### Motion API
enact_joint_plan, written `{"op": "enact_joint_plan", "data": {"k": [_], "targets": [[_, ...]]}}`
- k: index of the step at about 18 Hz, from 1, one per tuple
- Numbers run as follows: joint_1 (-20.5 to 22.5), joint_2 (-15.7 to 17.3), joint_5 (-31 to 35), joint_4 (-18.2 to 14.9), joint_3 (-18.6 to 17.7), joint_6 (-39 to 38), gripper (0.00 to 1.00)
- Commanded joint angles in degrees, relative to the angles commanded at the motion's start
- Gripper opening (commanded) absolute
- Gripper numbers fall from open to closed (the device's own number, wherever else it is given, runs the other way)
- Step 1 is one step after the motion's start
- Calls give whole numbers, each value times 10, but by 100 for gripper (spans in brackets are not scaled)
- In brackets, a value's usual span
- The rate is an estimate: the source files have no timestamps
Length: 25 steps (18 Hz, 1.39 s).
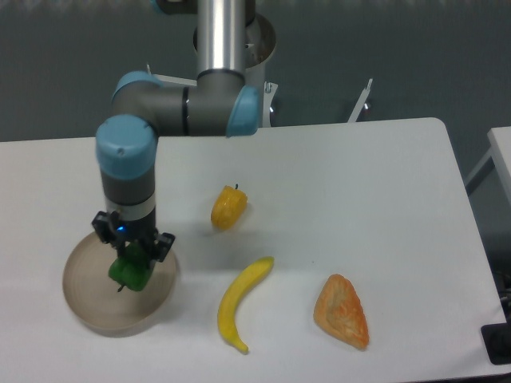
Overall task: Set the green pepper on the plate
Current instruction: 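Lower the green pepper onto the plate and open the gripper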
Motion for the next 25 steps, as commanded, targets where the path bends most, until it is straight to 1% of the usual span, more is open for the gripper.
{"op": "enact_joint_plan", "data": {"k": [4, 22, 23, 25], "targets": [[-4, -11, -2, 8, 0, -1, 40], [-5, -19, -4, 11, -10, 7, 42], [-5, -20, -4, 11, -10, 7, 43], [-7, -19, -4, 11, -11, 7, 52]]}}
